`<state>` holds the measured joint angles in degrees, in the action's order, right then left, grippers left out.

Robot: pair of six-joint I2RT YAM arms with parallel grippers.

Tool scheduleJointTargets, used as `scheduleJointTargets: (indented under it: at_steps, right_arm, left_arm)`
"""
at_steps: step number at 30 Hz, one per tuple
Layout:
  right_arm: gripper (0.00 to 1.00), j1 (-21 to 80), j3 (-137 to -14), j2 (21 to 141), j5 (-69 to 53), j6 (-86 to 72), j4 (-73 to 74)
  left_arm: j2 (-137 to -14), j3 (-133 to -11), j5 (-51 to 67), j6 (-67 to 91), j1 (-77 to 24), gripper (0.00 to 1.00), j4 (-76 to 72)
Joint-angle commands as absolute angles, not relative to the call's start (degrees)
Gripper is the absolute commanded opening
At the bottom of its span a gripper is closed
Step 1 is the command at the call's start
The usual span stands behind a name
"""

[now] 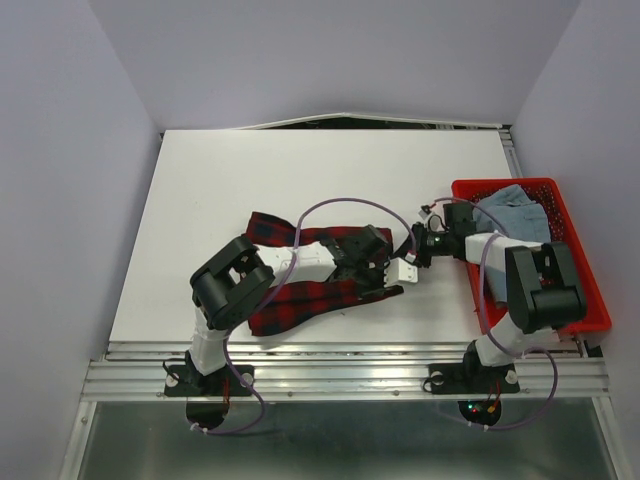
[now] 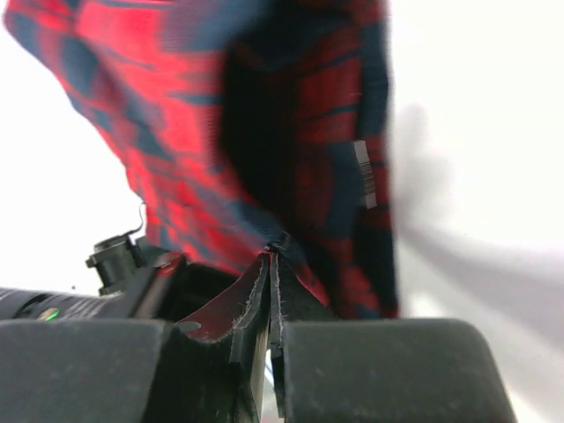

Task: Fold and stack the skirts
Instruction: Fold the skirt

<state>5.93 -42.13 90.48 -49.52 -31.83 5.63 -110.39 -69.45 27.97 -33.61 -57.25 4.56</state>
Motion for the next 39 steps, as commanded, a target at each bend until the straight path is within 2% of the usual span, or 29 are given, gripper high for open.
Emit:
scheduleJointTargets:
  at_steps: [1, 4, 7, 8, 11, 14, 19, 23, 28, 34, 39]
  right_arm:
    - [0.09, 7.3, -42.2, 94.4, -49.2, -29.0, 0.7]
    - [0.09, 7.3, -43.2, 97.5, -42.0, -24.4, 4.1]
    - [0.09, 7.3, -44.0, 99.5, -36.2, -22.3, 7.1]
    - [0.09, 7.3, -44.4, 99.9, -35.3, -22.2, 8.1]
    - [0.08, 7.3, -45.5, 101.1, -33.0, -21.8, 9.7]
    - [0.08, 7.3, -45.9, 101.2, -32.1, -21.6, 10.4]
    - [0.07, 7.3, -45.4, 100.9, -32.7, -21.6, 10.2]
    - [0.08, 7.3, -45.0, 100.5, -34.1, -20.9, 10.7]
    - [0.09, 7.8, -42.9, 99.7, -36.7, -19.7, 10.1]
    - [0.09, 11.9, -39.8, 99.0, -39.9, -18.9, 7.4]
    - [0.11, 16.4, -42.1, 99.5, -43.3, -18.5, 8.2]
  left_arm:
    - [-109.2, -69.6, 27.5, -34.0, -56.9, 0.01, 8.6]
    - [-108.3, -70.0, 27.4, -33.1, -56.8, 0.04, 9.4]
    - [-103.7, -69.7, 27.3, -31.1, -56.7, 0.15, 10.5]
    - [-100.5, -69.7, 27.3, -29.6, -56.5, 0.23, 11.8]
    - [-95.5, -70.7, 28.2, -26.9, -55.1, 0.36, 16.1]
    - [-87.9, -70.4, 32.9, -22.2, -49.4, 0.43, 19.8]
    - [-85.4, -66.9, 31.6, -22.0, -37.0, 0.41, 26.1]
    - [-89.8, -64.1, 30.7, -21.4, -28.7, 0.34, 27.9]
    - [-98.2, -64.6, 27.3, -18.9, -22.9, 0.26, 26.4]
    - [-113.7, -77.3, 20.2, -17.9, -21.6, 0.2, 25.0]
    - [-124.4, -91.4, 17.9, -19.3, -21.5, 0.18, 27.1]
